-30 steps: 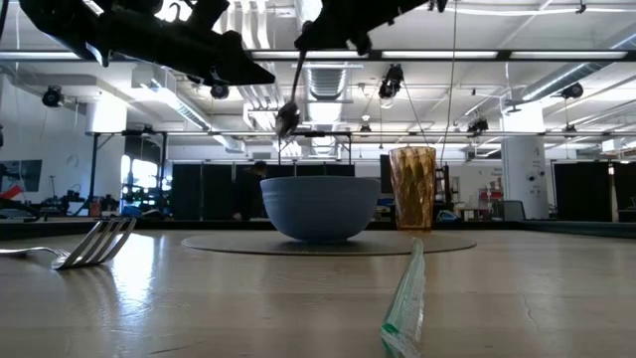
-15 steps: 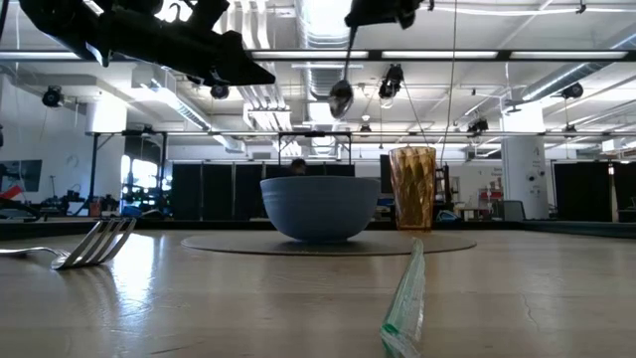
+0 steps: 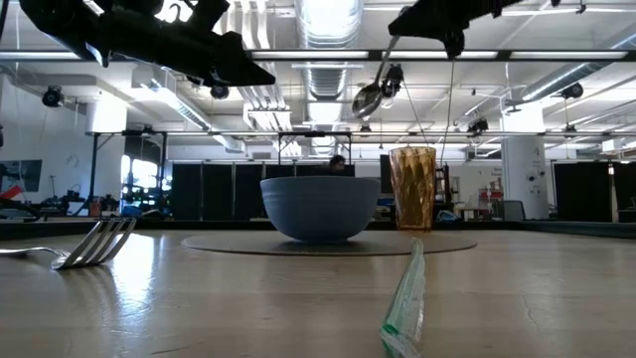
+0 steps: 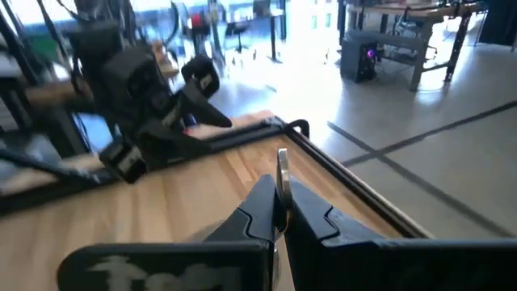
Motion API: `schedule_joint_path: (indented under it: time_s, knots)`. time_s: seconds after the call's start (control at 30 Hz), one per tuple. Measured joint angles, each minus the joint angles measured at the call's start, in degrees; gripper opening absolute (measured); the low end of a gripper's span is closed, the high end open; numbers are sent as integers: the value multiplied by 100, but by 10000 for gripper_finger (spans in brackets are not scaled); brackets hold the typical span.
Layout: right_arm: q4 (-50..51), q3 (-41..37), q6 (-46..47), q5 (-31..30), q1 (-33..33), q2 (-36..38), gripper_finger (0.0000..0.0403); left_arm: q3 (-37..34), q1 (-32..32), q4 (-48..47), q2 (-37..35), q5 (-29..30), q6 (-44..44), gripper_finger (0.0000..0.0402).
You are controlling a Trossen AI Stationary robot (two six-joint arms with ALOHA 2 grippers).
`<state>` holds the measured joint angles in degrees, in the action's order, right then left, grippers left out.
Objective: Pick & Place Utensil
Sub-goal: Put the spoon into the bowl
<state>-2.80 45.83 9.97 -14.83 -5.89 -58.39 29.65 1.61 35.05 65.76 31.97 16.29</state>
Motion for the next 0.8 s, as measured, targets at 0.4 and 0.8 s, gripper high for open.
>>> schedule_joint_path:
  time_s: [0.4,0.8]
  knots:
    - [-2944,-1857,1266,-19,-2,79,8,0,0,7,0,0,1,175]
    - [-4105,-2281,2059,-35,0,-869,8,7,0,9,0,0,29,175]
